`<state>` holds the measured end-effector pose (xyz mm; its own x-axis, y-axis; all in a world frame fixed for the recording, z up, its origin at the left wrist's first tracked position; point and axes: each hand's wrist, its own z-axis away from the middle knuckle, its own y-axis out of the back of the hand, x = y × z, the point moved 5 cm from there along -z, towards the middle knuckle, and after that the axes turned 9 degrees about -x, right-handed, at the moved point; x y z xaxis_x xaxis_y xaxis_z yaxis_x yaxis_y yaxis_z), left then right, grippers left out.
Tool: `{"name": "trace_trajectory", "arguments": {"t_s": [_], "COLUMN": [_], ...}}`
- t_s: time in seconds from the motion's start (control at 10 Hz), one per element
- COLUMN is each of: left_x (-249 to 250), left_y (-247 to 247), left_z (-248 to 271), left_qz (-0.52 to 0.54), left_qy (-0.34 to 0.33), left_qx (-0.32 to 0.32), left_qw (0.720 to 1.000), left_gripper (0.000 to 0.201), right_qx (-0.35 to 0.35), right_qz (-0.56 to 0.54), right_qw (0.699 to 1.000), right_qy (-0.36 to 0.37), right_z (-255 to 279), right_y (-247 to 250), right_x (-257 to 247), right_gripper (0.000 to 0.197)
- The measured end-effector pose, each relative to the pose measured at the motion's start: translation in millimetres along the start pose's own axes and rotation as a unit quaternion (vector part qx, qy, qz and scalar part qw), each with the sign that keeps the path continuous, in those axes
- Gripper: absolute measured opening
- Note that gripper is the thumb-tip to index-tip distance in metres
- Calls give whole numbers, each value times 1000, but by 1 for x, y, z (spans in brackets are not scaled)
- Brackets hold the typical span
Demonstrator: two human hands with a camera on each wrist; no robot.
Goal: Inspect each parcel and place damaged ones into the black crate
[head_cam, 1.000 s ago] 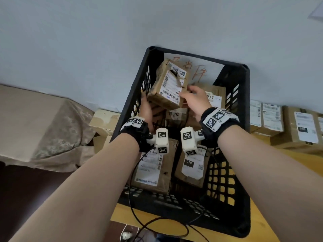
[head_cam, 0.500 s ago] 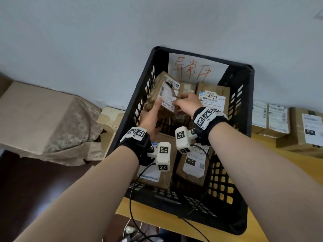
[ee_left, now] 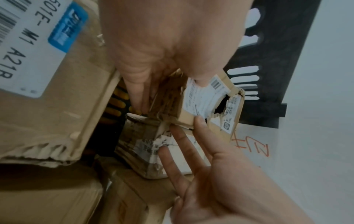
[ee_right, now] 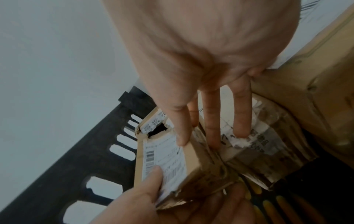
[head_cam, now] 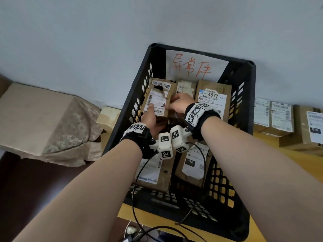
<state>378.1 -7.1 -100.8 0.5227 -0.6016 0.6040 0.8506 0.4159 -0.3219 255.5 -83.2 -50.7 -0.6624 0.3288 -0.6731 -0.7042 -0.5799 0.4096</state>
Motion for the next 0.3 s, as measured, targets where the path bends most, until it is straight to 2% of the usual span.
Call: {"name": "trace_trajectory", "arguments": {"t_s": [0.2,0.3], "left_x": [8,17], "left_y": [-11,-21], "left_z": [24,50], "left_qz": [47,49], "left_qy": [48,49], "left_qx": [-9,-29], "left_qw": [998,997], "left_gripper": [50,54], "right_qx": [-15,6], "right_qz": [16,-24], "right_qw": [1000,999], "right_qy": [18,29], "right_z": [2,12], "right_y": [2,12], "right_x": [3,11], "right_gripper": [31,38]}}
